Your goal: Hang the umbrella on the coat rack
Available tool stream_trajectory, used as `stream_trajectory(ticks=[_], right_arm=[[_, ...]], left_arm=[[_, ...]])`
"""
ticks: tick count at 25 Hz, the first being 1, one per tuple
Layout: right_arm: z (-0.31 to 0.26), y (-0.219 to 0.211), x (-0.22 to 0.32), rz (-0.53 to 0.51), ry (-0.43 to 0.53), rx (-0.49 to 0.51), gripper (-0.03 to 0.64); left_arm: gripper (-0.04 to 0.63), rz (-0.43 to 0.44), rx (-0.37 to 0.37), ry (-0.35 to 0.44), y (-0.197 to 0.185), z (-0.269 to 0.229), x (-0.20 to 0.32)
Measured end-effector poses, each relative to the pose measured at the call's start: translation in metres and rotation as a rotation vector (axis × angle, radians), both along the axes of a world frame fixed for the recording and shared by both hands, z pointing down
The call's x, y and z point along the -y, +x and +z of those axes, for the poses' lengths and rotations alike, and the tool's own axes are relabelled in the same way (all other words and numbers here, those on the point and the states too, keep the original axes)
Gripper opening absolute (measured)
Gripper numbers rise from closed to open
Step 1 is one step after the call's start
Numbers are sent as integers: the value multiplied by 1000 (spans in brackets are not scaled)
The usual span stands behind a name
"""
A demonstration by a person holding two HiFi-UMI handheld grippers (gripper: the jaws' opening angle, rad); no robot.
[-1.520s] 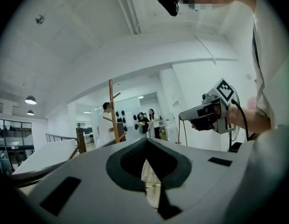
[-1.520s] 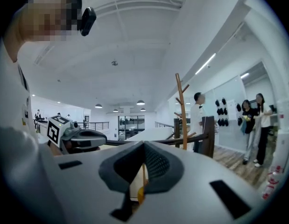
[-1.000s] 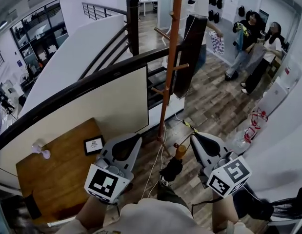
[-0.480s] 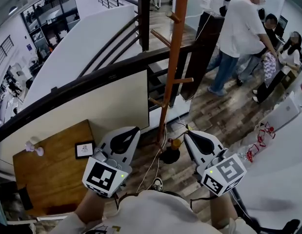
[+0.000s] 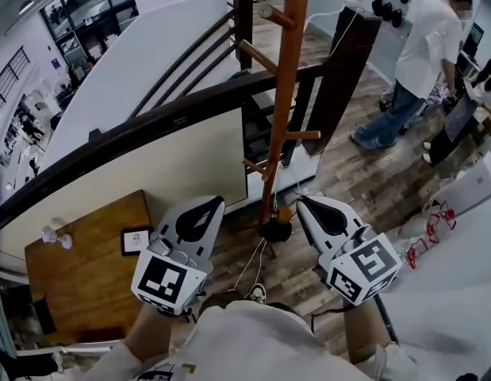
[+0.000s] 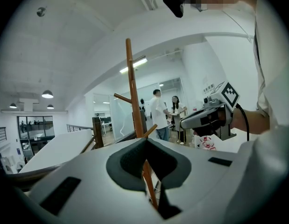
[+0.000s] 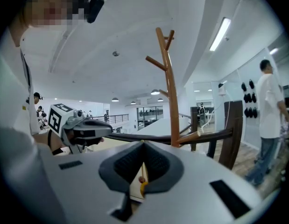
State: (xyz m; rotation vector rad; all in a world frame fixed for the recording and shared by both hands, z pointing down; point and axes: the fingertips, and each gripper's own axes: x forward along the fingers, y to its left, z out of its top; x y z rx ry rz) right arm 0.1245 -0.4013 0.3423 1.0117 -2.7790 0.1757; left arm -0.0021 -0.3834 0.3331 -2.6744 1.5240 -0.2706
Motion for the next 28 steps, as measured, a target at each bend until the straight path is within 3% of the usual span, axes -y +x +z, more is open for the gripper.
stream_trajectory(ticks=[13, 28], right_arm=[[14, -29, 23, 24, -61, -35, 3], [45, -66, 68, 13, -93, -87, 3]], left_arm=[[3, 79, -14, -30, -16, 8, 28], [3, 90, -53, -65, -42, 24, 49]])
